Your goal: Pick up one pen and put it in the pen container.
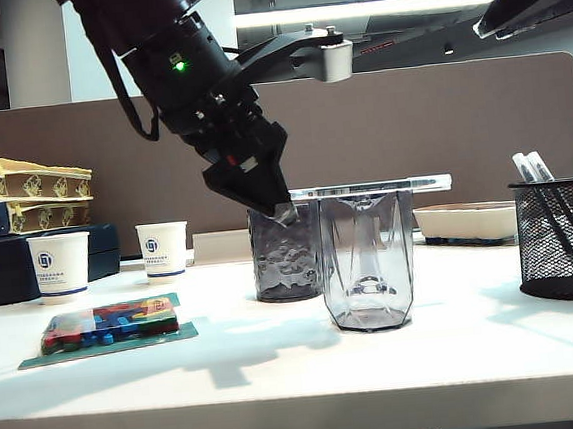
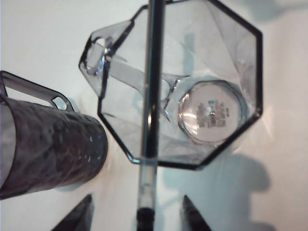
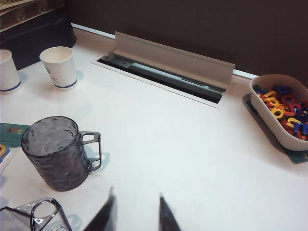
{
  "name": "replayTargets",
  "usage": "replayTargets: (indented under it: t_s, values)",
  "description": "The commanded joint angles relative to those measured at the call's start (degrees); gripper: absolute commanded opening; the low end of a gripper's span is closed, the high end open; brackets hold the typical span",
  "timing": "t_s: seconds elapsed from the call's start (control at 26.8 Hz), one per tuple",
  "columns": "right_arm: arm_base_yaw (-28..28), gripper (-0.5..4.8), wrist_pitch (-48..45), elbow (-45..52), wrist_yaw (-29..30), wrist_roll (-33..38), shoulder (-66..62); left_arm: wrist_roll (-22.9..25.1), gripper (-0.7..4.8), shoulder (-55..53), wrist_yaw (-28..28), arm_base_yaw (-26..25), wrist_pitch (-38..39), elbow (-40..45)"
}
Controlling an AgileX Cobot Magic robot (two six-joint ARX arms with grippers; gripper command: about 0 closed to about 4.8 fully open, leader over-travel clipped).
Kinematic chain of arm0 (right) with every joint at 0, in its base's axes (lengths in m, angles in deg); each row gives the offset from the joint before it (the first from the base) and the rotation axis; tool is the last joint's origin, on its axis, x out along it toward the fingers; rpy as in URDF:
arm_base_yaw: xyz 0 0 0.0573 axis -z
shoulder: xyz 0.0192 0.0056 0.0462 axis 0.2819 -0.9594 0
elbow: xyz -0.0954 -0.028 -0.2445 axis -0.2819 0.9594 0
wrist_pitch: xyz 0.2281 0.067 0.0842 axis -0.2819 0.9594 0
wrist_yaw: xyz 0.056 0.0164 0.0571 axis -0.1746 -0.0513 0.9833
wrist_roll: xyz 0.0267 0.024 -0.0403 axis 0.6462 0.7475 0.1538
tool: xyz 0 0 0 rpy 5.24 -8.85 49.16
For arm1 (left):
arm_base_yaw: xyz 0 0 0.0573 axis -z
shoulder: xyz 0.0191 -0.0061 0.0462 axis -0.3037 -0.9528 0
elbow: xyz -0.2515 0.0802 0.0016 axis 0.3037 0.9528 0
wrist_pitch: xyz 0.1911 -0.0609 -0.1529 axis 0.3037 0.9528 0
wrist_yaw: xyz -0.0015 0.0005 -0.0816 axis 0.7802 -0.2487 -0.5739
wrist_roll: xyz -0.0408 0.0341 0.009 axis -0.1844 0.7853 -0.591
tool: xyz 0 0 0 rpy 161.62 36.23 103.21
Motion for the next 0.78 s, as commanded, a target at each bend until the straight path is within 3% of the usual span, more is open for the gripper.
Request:
replayTargets:
  t_s: [0.04,0.78]
  values:
    - [0.0,1.09,0.2,-0.3,-0.1,-0.3,0.1,0.2,2.29,-1.9,0.2,0.6,-0.3,-1.1]
    - [0.0,1.09,1.5,-0.3,-0.5,-0.3,0.1,1.4,2.23,-3.5,1.4,0.9,-2.8,-1.2]
